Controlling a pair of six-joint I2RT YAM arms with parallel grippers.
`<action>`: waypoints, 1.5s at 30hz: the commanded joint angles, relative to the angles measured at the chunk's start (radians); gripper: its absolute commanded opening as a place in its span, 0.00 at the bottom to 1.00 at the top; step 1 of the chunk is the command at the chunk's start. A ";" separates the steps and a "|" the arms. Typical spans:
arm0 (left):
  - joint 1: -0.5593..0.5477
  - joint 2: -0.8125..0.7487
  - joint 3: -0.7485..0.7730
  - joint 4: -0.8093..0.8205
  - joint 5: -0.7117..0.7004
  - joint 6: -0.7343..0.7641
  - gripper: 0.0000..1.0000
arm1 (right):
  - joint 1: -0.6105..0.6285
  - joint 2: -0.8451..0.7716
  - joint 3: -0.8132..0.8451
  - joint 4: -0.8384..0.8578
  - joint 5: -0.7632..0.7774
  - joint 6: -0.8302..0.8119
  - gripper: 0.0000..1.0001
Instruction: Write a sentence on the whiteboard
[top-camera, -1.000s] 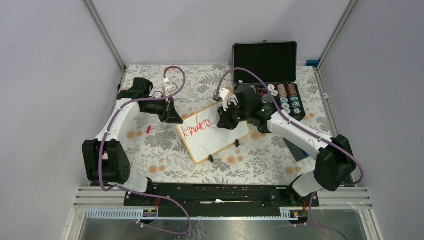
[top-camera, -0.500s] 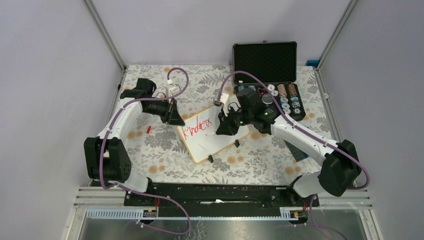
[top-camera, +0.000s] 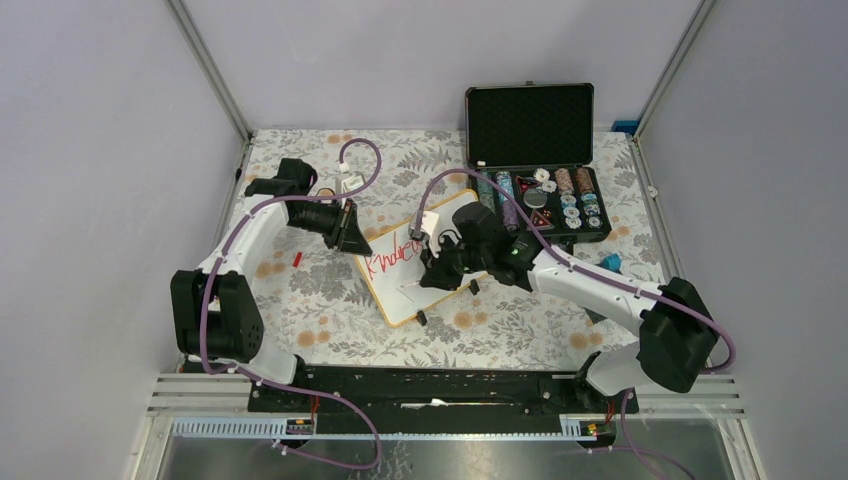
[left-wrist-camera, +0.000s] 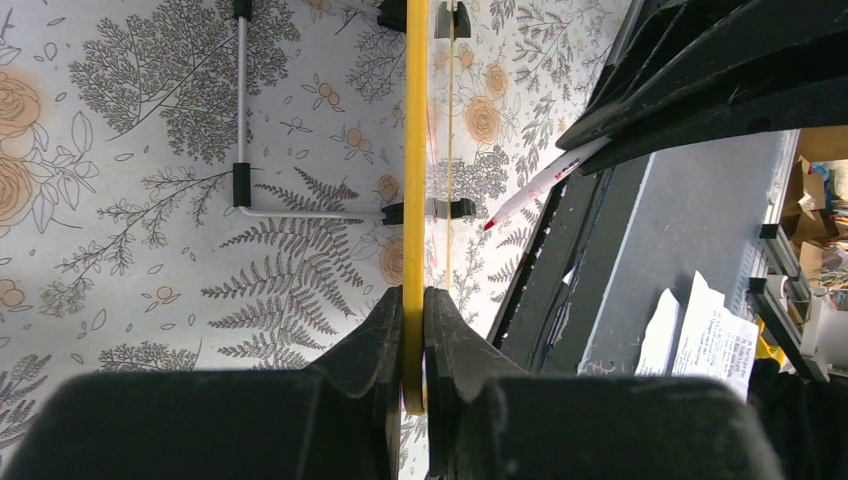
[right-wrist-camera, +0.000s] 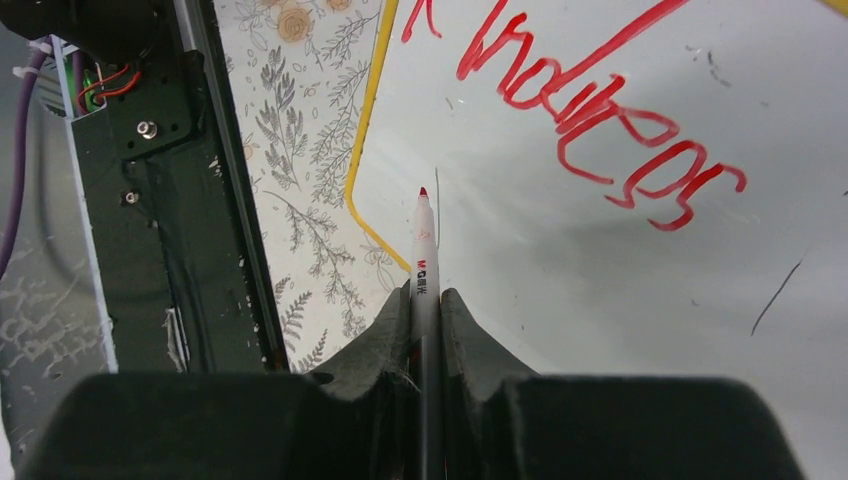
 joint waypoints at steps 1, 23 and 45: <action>0.001 -0.014 -0.005 0.010 0.004 0.020 0.07 | 0.029 0.014 0.006 0.089 0.050 -0.018 0.00; -0.001 -0.024 -0.021 0.034 -0.008 0.000 0.00 | 0.141 0.081 0.042 0.110 0.138 -0.046 0.00; 0.000 -0.032 -0.021 0.033 -0.012 -0.001 0.00 | 0.145 0.082 0.023 0.098 0.225 -0.064 0.00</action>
